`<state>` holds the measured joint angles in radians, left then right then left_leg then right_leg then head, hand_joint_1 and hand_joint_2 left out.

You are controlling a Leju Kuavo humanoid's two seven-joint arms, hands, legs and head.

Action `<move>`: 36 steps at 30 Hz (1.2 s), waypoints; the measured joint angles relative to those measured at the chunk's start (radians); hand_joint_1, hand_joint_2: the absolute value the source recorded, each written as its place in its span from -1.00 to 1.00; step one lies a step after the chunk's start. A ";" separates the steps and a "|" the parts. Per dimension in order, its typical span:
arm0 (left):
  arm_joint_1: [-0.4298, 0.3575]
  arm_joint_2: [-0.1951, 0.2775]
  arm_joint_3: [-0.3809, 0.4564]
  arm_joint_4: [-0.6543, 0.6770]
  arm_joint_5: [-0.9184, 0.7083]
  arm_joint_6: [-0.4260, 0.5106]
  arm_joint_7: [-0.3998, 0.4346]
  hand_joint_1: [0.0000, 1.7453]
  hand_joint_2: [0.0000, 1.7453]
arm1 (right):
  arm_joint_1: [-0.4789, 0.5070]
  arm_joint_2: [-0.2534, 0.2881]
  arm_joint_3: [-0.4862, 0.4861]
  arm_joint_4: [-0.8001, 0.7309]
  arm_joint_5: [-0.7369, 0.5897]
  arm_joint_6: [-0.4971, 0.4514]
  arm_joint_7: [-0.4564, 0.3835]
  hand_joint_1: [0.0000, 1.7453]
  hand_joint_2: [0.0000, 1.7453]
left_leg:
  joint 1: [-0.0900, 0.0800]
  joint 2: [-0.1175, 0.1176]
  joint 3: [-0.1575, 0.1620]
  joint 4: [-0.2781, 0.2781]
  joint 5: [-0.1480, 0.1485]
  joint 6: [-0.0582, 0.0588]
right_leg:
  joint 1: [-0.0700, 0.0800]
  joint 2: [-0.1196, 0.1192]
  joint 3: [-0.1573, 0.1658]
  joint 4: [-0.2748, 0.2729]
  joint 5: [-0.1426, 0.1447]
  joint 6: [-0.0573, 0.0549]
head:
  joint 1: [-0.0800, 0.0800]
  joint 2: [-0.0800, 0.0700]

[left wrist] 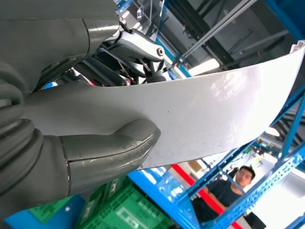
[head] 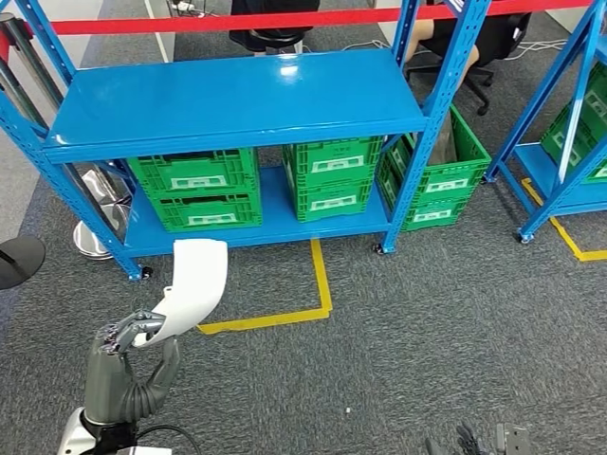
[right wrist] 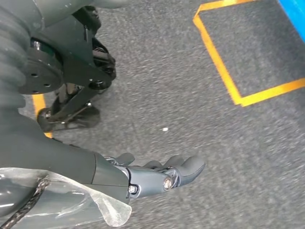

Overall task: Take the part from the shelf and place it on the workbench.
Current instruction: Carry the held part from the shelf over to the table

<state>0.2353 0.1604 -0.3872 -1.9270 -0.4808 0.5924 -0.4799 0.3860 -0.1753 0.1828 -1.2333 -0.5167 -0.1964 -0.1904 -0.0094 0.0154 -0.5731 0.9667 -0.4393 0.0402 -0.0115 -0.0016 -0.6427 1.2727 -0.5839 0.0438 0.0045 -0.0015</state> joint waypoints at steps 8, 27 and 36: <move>-0.028 -0.008 -0.005 0.002 -0.007 -0.050 -0.003 1.00 1.00 | 0.006 -0.001 -0.001 -0.001 -0.032 -0.015 -0.025 -1.00 1.00 | -0.002 -0.004 -0.072 0.027 0.053 -0.031 | 0.006 0.000 0.227 -0.342 0.022 -0.034 | -0.002 0.000; -0.092 -0.051 -0.014 0.036 0.133 -0.212 -0.032 1.00 1.00 | 0.103 0.060 -0.142 -0.050 0.030 0.026 -0.001 -1.00 1.00 | 0.015 -0.008 0.066 0.012 -0.061 -0.010 | -0.001 0.033 -0.023 -0.106 0.020 0.000 | -0.001 0.000; -0.109 -0.070 -0.018 0.057 0.220 -0.281 -0.043 1.00 1.00 | 0.155 0.134 -0.269 -0.119 0.151 0.094 0.067 -1.00 1.00 | 0.002 0.095 0.023 0.036 -0.035 -0.026 | 0.008 -0.057 0.137 -0.291 0.051 -0.014 | -0.001 0.000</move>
<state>0.1262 0.0909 -0.4049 -1.8702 -0.2609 0.3116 -0.5230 0.5413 -0.0408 -0.0858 -1.3527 -0.3657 -0.1022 -0.1236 -0.0069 0.1106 -0.5502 1.0027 -0.4740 0.0140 -0.0036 -0.0588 -0.5053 0.9819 -0.5331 0.0299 0.0036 -0.0015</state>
